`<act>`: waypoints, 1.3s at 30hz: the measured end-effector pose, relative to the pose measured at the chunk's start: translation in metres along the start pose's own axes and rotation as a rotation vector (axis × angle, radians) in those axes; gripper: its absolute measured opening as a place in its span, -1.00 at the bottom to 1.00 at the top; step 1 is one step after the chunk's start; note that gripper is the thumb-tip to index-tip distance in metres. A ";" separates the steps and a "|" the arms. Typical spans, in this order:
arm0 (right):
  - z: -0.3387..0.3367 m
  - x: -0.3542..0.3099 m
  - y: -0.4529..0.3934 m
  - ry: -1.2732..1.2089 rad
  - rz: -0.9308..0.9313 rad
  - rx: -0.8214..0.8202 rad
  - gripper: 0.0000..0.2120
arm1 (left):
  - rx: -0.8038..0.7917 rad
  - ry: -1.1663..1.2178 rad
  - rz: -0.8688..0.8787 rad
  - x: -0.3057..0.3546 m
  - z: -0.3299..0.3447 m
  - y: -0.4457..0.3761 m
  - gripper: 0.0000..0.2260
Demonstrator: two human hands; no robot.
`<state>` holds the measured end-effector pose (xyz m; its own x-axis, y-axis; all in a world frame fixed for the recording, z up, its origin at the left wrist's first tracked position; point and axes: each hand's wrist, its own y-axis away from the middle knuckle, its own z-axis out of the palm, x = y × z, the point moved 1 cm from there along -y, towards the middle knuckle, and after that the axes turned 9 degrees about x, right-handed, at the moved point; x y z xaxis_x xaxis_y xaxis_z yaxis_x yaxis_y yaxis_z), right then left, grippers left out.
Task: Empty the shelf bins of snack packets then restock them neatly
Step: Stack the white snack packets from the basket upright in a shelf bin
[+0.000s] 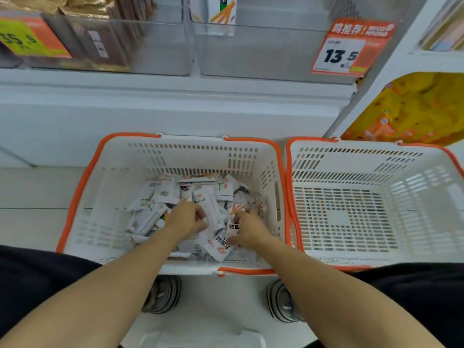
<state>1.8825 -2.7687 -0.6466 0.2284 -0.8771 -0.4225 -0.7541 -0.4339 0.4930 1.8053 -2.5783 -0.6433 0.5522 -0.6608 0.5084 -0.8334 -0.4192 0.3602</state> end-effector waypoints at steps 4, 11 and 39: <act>-0.004 -0.005 0.001 -0.090 0.049 0.060 -0.33 | 0.075 0.148 0.011 0.015 -0.023 -0.004 -0.85; -0.033 -0.018 -0.003 -0.471 0.311 0.085 -0.48 | 0.028 0.533 -0.070 0.035 -0.060 -0.001 -0.77; -0.136 -0.027 -0.005 -0.993 -0.095 0.151 -0.85 | 0.083 1.142 -0.461 0.023 -0.076 0.000 -0.72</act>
<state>1.9636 -2.7708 -0.5340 -0.2726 -0.2417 -0.9313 -0.8453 -0.4021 0.3518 1.8198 -2.5465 -0.5721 0.4653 0.4638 0.7539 -0.5314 -0.5347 0.6570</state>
